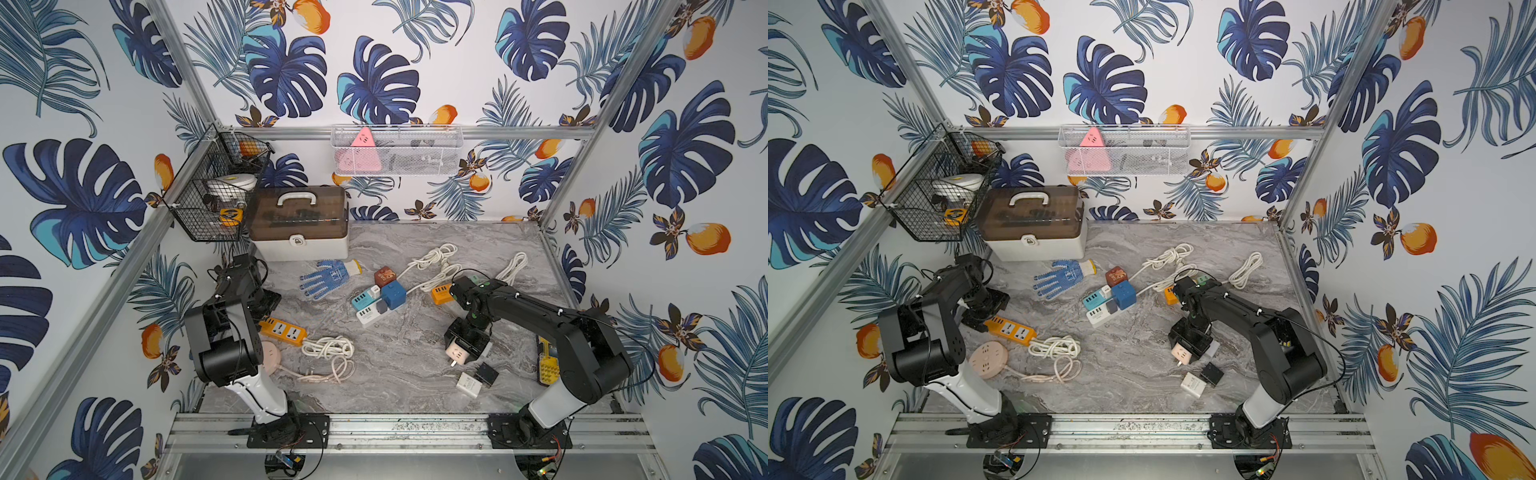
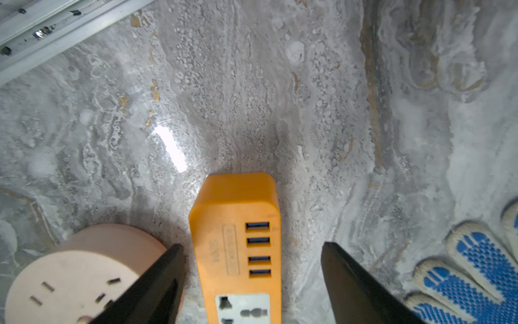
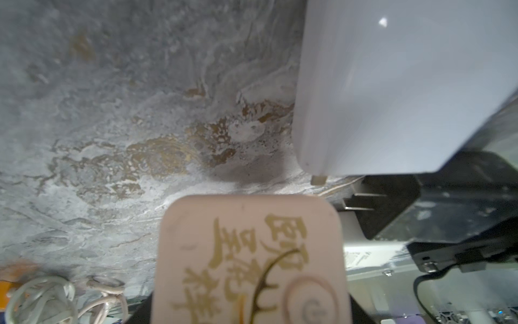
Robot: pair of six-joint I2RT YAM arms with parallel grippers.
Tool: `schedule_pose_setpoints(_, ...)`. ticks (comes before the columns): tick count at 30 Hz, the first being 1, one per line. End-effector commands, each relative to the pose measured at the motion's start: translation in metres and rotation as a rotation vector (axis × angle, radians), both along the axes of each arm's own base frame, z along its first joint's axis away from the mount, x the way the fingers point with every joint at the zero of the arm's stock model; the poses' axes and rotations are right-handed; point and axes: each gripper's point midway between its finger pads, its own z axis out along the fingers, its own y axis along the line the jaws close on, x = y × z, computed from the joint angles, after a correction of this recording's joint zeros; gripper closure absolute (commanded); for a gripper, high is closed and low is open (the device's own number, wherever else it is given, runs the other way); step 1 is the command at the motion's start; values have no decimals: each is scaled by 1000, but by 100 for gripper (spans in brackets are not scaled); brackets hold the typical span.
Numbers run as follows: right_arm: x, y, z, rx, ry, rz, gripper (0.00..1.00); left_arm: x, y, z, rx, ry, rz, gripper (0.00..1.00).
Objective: Pull the plug off the socket
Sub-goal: Place the socket at the center of the board, then place the plug at the center of the board.
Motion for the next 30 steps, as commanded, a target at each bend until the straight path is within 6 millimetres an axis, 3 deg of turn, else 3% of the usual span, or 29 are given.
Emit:
schedule_pose_setpoints(1, 3, 2, -1, 23, 23, -64, 77, 0, -9, 8, 3, 2, -10, 19)
schedule_pose_setpoints(8, 1, -14, -8, 4, 86, -135, 74, 14, -50, 24, -29, -50, -46, 22)
schedule_pose_setpoints(16, 0, -32, -8, -23, 108, -175, 67, 18, -141, 33, -154, -97, -141, 26)
schedule_pose_setpoints(20, 0, -44, -6, -47, 101, -190, 58, 12, -179, 37, -200, -103, -182, 30)
schedule_pose_setpoints(26, 4, -45, -3, -31, 75, -184, 45, 5, -202, 44, -240, -109, -190, 35)
schedule_pose_setpoints(30, 13, -48, 8, -43, 17, -159, 35, 0, -216, 46, -265, -105, -195, 35)
